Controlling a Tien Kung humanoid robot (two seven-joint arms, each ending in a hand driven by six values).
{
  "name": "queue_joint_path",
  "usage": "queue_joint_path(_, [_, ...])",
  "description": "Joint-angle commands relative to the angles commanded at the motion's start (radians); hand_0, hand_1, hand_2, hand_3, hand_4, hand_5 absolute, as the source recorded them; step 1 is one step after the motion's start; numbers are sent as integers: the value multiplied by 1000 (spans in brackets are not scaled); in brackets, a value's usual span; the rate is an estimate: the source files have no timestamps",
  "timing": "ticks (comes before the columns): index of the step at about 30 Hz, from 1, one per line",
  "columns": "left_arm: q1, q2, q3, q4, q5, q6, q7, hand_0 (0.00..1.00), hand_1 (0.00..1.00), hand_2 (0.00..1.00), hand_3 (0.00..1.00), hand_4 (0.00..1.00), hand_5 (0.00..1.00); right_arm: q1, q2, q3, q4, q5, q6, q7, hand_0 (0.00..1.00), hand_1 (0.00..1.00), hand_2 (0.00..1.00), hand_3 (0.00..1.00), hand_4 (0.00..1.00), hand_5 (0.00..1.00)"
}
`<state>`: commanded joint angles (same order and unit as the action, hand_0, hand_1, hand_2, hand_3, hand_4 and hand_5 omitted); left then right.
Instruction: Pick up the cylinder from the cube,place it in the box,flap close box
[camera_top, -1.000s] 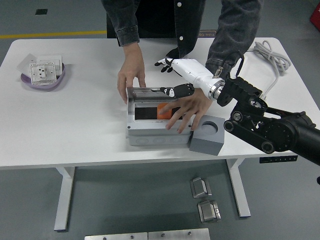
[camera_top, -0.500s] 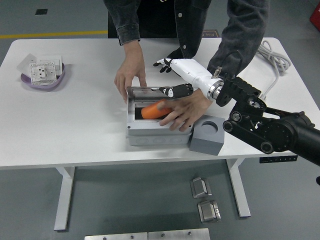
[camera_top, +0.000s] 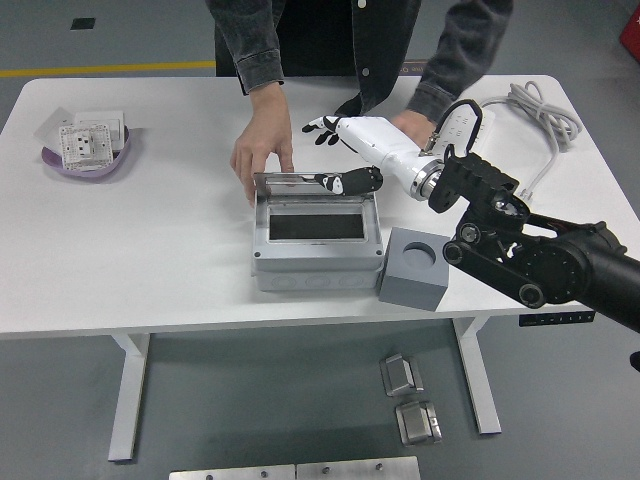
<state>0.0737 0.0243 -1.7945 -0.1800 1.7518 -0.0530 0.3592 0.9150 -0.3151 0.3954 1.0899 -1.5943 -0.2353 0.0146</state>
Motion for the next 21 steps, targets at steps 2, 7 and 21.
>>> queue_joint_path(2, [0,0,1,0,-1,0,0,679,693,599,692,427,26,-6,2,-3,0,1,-3,2,777,675,730,851,696,194])
queue_joint_path(7, [1,-1,-4,0,5,0,-1,678,692,598,691,423,22,-29,3,-8,17,-4,-12,4,777,676,730,852,697,193])
queue_joint_path(21, [1,3,16,0,-22,2,-6,677,692,594,689,421,19,-95,-67,-42,148,-10,-43,-15,775,676,731,852,699,198])
